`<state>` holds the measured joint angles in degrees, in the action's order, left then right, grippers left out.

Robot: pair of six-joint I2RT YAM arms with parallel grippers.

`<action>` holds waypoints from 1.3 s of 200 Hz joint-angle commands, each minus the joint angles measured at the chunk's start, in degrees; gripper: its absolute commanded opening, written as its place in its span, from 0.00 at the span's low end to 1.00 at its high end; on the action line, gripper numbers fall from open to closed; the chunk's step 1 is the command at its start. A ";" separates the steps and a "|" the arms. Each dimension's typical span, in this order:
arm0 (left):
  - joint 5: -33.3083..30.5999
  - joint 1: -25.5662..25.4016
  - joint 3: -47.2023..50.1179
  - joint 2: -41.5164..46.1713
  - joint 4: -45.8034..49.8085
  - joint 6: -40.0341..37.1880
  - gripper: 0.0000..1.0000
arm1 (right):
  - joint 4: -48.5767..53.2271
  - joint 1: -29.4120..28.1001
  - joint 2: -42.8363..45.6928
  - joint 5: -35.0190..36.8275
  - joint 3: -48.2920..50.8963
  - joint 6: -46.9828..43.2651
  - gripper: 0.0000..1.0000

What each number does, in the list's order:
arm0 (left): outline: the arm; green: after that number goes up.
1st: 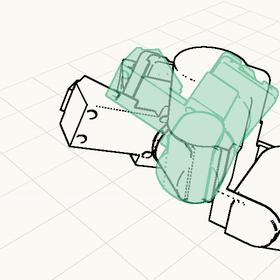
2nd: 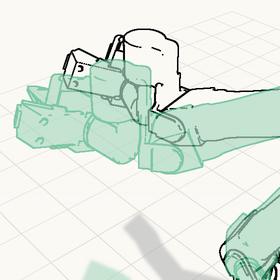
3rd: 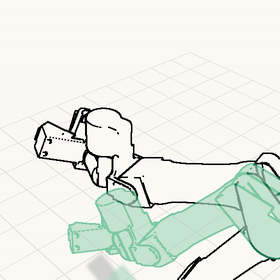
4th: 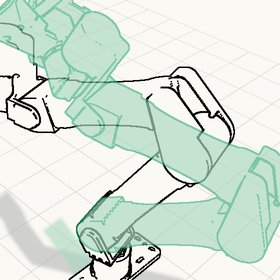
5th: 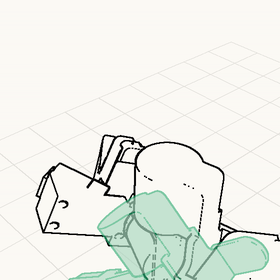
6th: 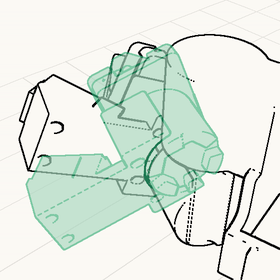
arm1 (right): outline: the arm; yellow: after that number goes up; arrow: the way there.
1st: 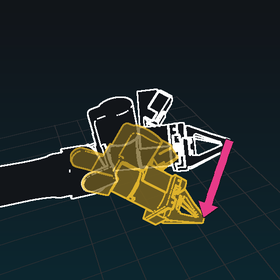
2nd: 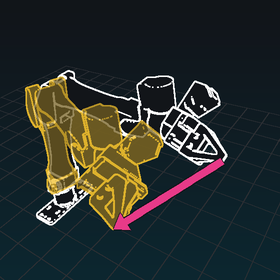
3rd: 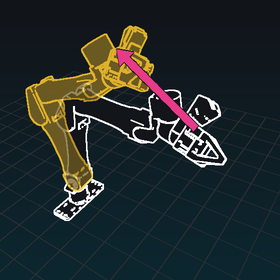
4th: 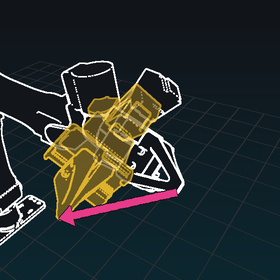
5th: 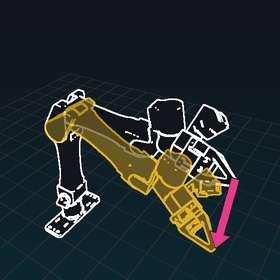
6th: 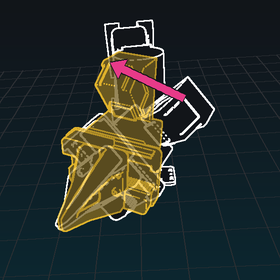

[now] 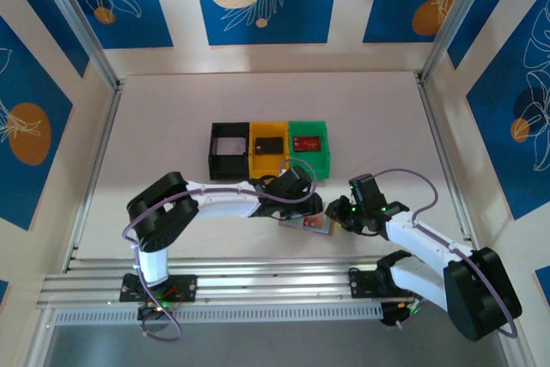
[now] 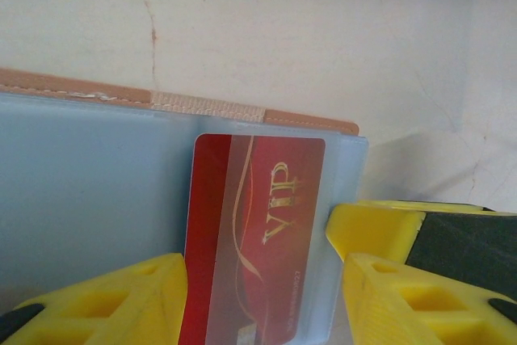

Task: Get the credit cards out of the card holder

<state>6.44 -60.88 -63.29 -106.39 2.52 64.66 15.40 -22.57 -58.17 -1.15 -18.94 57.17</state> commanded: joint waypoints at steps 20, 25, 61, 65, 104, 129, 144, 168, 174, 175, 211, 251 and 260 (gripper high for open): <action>-0.59 -0.58 0.28 -0.97 2.09 -0.45 0.53 | 0.07 0.24 0.60 -1.23 0.83 0.28 0.30; -0.94 -0.56 0.21 -0.84 2.68 -0.66 0.54 | 0.07 0.29 0.60 -1.18 0.83 0.25 0.30; -2.13 -0.55 0.44 -1.17 4.03 -1.17 0.54 | -0.10 0.33 0.58 -1.14 0.96 0.25 0.30; -2.13 -0.55 0.52 -1.24 3.96 -1.13 0.54 | -0.10 0.33 0.52 -1.20 1.00 0.23 0.30; -2.09 -0.60 0.62 -1.86 2.97 -0.86 0.50 | -0.28 0.33 0.43 -1.36 0.92 0.38 0.30; -1.95 -0.56 0.36 -2.20 2.57 -0.73 0.41 | -0.41 0.33 0.44 -1.41 1.10 0.49 0.30; -2.12 -0.51 0.44 -2.29 2.35 -0.58 0.40 | -0.37 0.33 0.51 -1.42 1.19 0.49 0.30; -2.78 -0.47 0.79 -1.87 2.37 -0.36 0.41 | -0.37 0.33 0.56 -1.35 1.32 0.41 0.30; -3.07 -0.37 1.03 -1.66 2.28 -0.22 0.40 | -0.37 0.37 0.52 -1.36 1.36 0.40 0.30; -3.08 -0.38 1.05 -1.64 2.25 -0.23 0.40 | -0.37 0.35 0.52 -1.34 1.36 0.40 0.30; -3.98 -0.29 3.80 0.02 -1.65 1.31 0.42 | -0.62 0.36 0.52 -1.32 1.54 0.40 0.30; -4.24 -0.10 7.32 1.49 -8.48 3.16 0.42 | -0.63 0.42 0.52 -1.40 1.54 0.53 0.30; -4.24 -0.08 7.73 1.71 -9.31 3.19 0.42 | -0.63 0.38 0.52 -1.40 1.54 0.49 0.30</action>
<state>3.99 -60.88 -57.71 -106.13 -3.22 66.39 14.50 -22.46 -58.17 -1.56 -18.57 57.17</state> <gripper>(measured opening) 0.420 0.298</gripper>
